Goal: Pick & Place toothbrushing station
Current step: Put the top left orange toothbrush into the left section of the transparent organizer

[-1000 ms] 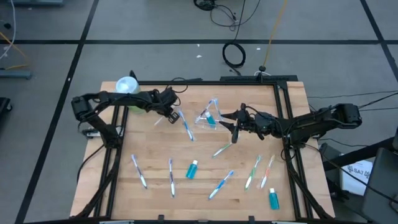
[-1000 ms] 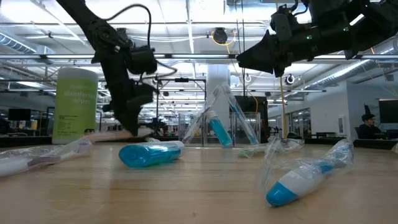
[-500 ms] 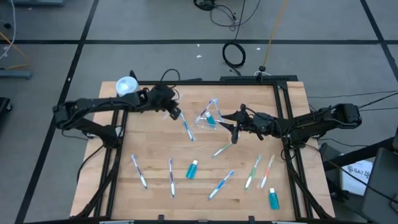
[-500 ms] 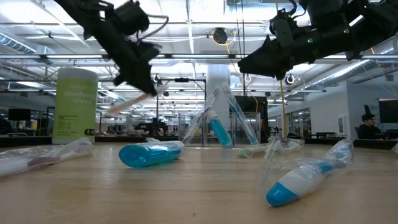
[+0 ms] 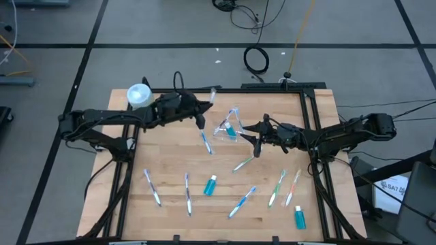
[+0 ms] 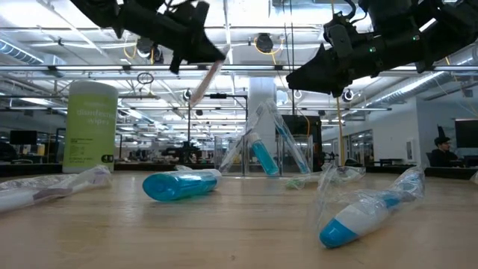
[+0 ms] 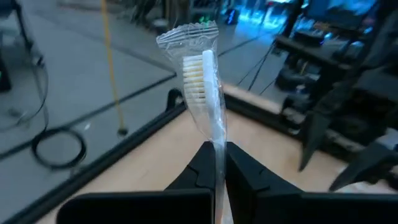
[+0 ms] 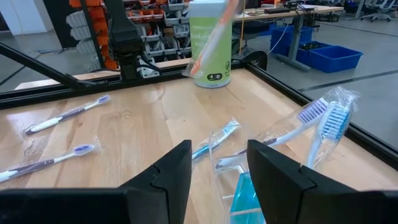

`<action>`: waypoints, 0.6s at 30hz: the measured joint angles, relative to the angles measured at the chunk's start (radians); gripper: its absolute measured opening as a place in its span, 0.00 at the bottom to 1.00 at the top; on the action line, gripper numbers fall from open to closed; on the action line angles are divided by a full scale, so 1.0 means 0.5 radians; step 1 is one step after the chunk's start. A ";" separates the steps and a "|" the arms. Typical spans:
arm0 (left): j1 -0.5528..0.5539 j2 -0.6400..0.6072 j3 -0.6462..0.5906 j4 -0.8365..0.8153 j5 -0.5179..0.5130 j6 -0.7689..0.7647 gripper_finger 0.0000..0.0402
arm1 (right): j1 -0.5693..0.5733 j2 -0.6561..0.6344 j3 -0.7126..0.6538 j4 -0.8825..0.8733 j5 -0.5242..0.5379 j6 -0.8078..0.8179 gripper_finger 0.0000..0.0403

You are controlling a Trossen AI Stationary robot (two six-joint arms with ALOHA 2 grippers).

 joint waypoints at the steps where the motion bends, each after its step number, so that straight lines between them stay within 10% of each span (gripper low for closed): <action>1: -0.016 0.002 0.000 0.034 0.001 0.024 0.02 | 0.000 0.000 0.000 0.000 0.000 0.000 0.37; 18: -0.161 0.535 0.002 0.941 -0.296 0.270 0.04 | -0.001 0.000 0.000 0.000 0.000 0.001 0.38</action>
